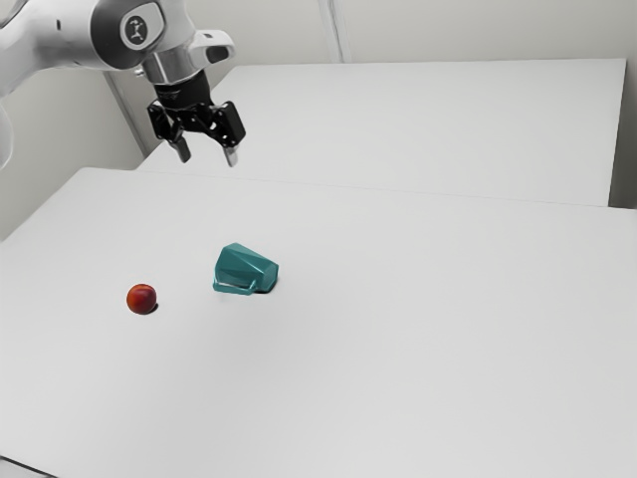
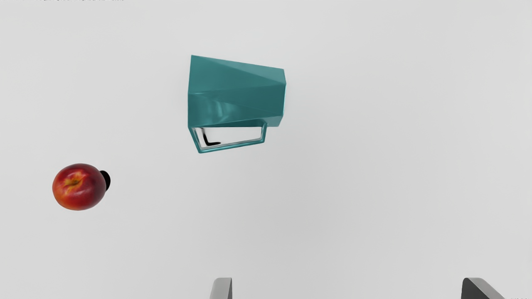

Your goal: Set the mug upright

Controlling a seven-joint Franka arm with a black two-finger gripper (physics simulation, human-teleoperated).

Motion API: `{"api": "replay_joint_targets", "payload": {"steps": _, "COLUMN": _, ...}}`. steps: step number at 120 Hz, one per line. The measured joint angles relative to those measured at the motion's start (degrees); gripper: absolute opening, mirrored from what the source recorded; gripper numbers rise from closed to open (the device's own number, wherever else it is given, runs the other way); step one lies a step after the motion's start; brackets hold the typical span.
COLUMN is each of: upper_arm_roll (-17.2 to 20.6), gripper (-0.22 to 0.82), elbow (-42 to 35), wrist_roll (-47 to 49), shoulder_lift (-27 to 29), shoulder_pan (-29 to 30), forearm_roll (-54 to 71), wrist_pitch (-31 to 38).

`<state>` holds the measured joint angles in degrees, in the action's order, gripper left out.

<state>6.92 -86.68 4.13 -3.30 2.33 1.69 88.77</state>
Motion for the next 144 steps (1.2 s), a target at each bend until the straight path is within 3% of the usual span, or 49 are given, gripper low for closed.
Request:
{"api": "replay_joint_targets", "payload": {"steps": 56, "upper_arm_roll": 0.6, "gripper": 0.6, "elbow": -1.09, "wrist_roll": 0.39, "shoulder_lift": 0.74, "shoulder_pan": 0.46, "forearm_roll": 1.06, "wrist_pitch": 1.02}}
{"api": "replay_joint_targets", "payload": {"steps": 87, "upper_arm_roll": 1.0, "gripper": 0.6, "elbow": -9.49, "wrist_roll": 0.32, "shoulder_lift": 1.05, "shoulder_pan": 1.62, "forearm_roll": -1.47, "wrist_pitch": 2.79}}
{"api": "replay_joint_targets", "payload": {"steps": 116, "upper_arm_roll": 0.88, "gripper": 0.6, "elbow": -14.92, "wrist_roll": -7.38, "shoulder_lift": -1.55, "shoulder_pan": 9.89, "forearm_roll": -10.17, "wrist_pitch": 9.28}}
{"api": "replay_joint_targets", "payload": {"steps": 144, "upper_arm_roll": 0.74, "gripper": 0.6, "elbow": -14.07, "wrist_roll": -20.54, "shoulder_lift": -7.47, "shoulder_pan": 19.09, "forearm_roll": -21.02, "wrist_pitch": 12.74}}
